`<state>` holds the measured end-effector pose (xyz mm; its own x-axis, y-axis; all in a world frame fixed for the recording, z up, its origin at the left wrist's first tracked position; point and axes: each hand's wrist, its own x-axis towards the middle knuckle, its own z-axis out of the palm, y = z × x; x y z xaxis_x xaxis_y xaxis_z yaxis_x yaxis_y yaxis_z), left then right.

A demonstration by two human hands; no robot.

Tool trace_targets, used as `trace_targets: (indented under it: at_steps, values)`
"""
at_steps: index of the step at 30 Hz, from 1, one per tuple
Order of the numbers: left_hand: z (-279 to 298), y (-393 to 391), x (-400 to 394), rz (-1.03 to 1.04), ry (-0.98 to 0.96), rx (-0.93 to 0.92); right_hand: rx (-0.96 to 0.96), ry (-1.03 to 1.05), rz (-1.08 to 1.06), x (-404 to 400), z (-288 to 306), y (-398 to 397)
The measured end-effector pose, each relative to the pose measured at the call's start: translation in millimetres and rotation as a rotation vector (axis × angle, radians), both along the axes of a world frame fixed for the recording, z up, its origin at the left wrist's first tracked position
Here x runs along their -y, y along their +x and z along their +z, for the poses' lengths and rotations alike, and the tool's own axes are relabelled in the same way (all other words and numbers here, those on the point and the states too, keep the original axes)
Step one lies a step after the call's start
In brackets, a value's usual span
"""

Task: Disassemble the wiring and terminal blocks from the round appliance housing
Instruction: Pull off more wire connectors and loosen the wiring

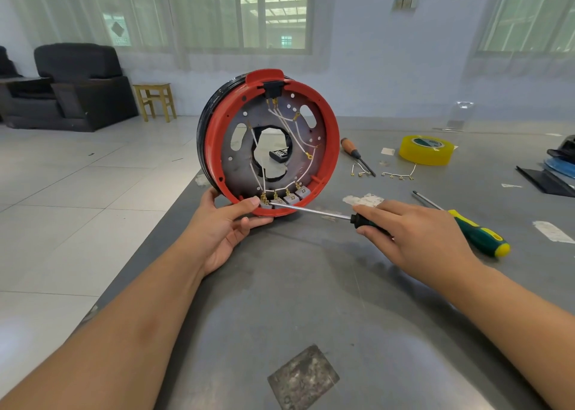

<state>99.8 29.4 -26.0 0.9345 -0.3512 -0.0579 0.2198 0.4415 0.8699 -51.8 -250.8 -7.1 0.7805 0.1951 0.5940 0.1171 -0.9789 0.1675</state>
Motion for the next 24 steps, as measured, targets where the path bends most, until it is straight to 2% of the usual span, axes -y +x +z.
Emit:
trace_targets:
  at_steps: [13, 24]
  values:
    - [-1.8, 3.8, 0.2, 0.096, -0.109, -0.053, 0.035, 0.014, 0.007, -23.8, -6.8, -2.1]
    - [-0.8, 2.6, 0.7, 0.114, -0.15, -0.05, -0.16, 0.18, -0.082, -45.4, -14.0, -0.3]
